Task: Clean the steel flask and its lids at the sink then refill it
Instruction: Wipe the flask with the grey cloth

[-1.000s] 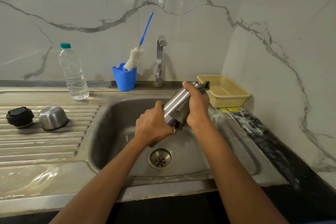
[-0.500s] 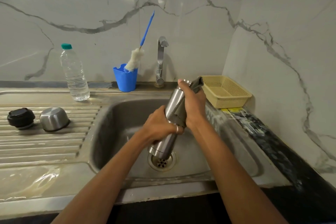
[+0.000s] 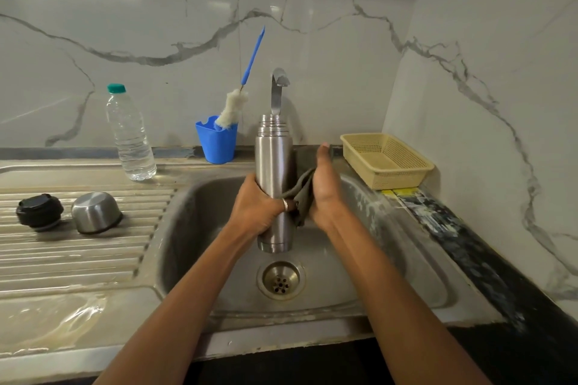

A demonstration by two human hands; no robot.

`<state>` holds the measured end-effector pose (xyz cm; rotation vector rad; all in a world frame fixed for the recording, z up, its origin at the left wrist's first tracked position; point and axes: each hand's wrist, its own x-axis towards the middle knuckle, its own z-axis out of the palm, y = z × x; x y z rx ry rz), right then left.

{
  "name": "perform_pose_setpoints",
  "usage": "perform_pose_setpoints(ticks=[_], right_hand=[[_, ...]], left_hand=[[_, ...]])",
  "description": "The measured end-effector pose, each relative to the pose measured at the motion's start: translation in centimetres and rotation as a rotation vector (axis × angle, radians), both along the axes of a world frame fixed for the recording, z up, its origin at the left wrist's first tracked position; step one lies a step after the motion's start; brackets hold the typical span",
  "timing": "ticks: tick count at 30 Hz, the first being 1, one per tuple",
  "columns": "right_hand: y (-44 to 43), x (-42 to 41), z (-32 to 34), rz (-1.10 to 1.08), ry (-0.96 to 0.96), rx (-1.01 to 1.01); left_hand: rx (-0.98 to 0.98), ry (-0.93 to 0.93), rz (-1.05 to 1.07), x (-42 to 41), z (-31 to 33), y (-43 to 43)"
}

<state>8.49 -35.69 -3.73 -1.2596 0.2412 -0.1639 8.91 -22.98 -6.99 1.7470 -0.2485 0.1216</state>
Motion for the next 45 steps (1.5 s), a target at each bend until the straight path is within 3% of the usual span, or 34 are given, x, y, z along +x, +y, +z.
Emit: perform_pose_setpoints(ticks=[6, 11, 15, 18, 26, 31, 37, 40, 45], right_hand=[[-2.3, -0.7, 0.3, -0.097, 0.163, 0.093], [0.6, -1.4, -0.8, 0.079, 0.335, 0.047], [1.7, -1.1, -1.2, 0.12, 0.369, 0.05], [1.4, -1.1, -1.4, 0.173, 0.401, 0.027], [0.9, -1.1, -1.0, 0.136, 0.294, 0.048], [1.6, -1.7, -1.2, 0.229, 0.342, 0.128], [0.9, -1.0, -1.2, 0.111, 0.309, -0.031], [1.2, -0.7, -1.3, 0.061, 0.287, 0.01], [1.2, -1.1, -1.9, 0.164, 0.406, -0.007]], left_hand=[[-0.196, 0.002, 0.092, 0.2, 0.6, 1.0], [-0.223, -0.093, 0.086, 0.2, 0.7, 1.0], [-0.261, -0.094, 0.044, -0.2, 1.1, 1.1], [-0.444, -0.027, 0.055, -0.1, 1.3, 1.5], [-0.681, 0.059, 0.041, 0.6, 1.2, 2.4], [-0.564, 0.094, 0.01, -0.4, 1.2, 0.8], [-0.687, 0.105, 0.046, 1.3, 0.6, 2.4], [-0.639, 0.108, 0.023, 0.8, 0.6, 2.1], [-0.572, 0.121, 0.04, 0.7, 0.5, 1.6]])
